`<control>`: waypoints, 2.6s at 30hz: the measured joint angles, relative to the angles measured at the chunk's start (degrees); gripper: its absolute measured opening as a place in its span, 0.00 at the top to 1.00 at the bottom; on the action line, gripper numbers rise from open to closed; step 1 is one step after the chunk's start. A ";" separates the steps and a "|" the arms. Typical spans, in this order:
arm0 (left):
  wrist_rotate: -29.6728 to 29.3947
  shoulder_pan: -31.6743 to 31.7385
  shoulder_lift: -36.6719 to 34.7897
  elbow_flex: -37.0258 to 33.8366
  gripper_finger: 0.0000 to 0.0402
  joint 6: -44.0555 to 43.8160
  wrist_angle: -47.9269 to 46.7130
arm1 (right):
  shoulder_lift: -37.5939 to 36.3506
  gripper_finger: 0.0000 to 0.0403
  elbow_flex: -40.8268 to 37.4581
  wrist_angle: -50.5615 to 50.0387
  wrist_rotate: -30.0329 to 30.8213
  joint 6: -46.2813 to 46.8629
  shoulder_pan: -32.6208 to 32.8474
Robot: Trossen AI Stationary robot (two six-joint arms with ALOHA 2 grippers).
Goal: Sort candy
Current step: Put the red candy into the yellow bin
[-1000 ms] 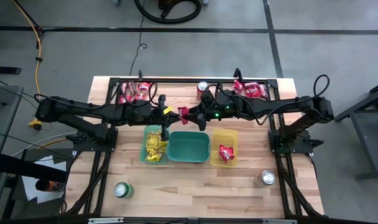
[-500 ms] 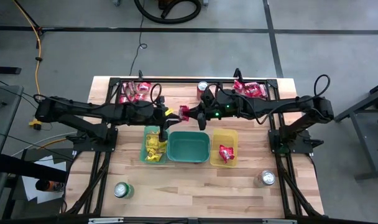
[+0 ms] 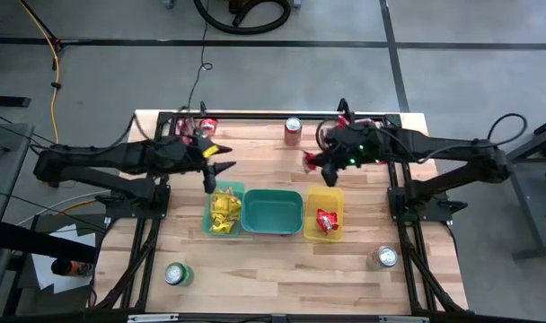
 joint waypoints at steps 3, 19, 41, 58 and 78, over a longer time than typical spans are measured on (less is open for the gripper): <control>0.02 0.02 -2.91 -4.18 0.54 -1.87 5.96 | -2.36 1.00 -3.89 -3.32 0.43 3.07 1.84; -0.49 0.00 -6.03 -16.22 0.54 -11.73 23.36 | -5.81 1.00 -29.89 6.92 -0.64 26.60 11.38; -1.41 0.00 -6.03 -16.22 0.54 -11.00 24.04 | -5.17 0.34 -19.28 -6.17 -3.00 13.98 10.53; -2.73 0.00 -6.03 -16.22 0.54 -9.99 23.84 | 5.41 0.34 -17.99 -7.57 0.50 19.98 9.58; -2.69 -0.02 -6.01 -16.20 0.54 -10.41 23.93 | 5.34 0.45 -24.40 -20.97 18.44 23.22 -29.45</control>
